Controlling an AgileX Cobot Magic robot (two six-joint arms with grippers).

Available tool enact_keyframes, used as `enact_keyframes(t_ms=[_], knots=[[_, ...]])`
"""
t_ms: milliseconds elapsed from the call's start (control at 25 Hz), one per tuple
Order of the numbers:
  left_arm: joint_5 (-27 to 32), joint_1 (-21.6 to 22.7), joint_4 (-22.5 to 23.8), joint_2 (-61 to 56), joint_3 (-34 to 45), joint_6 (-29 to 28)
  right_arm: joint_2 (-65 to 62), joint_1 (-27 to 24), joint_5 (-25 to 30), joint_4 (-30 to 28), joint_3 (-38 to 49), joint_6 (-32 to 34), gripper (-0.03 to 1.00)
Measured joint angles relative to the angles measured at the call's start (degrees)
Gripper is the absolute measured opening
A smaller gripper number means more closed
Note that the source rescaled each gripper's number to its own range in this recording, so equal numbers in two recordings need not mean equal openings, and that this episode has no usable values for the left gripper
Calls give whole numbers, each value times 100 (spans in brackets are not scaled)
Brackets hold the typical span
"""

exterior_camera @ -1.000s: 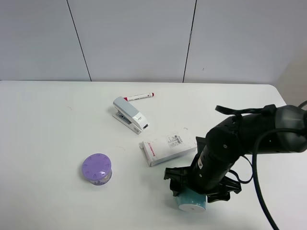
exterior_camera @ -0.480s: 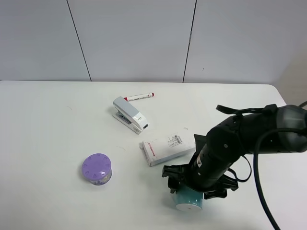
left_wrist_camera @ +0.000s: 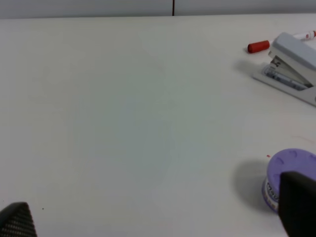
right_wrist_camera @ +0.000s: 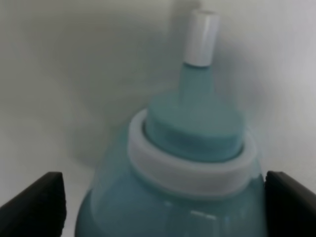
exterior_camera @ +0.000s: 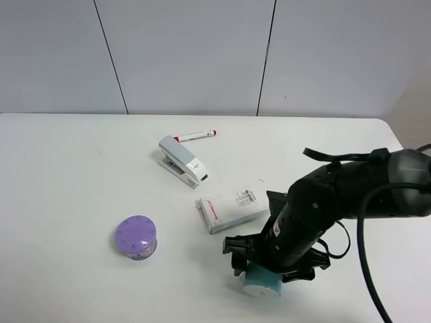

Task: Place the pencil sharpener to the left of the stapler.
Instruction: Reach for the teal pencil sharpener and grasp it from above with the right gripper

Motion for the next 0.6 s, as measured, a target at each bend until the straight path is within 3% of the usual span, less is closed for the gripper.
enact_keyframes(t_ms=[600], knots=[[0, 0, 0, 0, 0, 0, 0, 0, 47, 224, 0, -57, 34]])
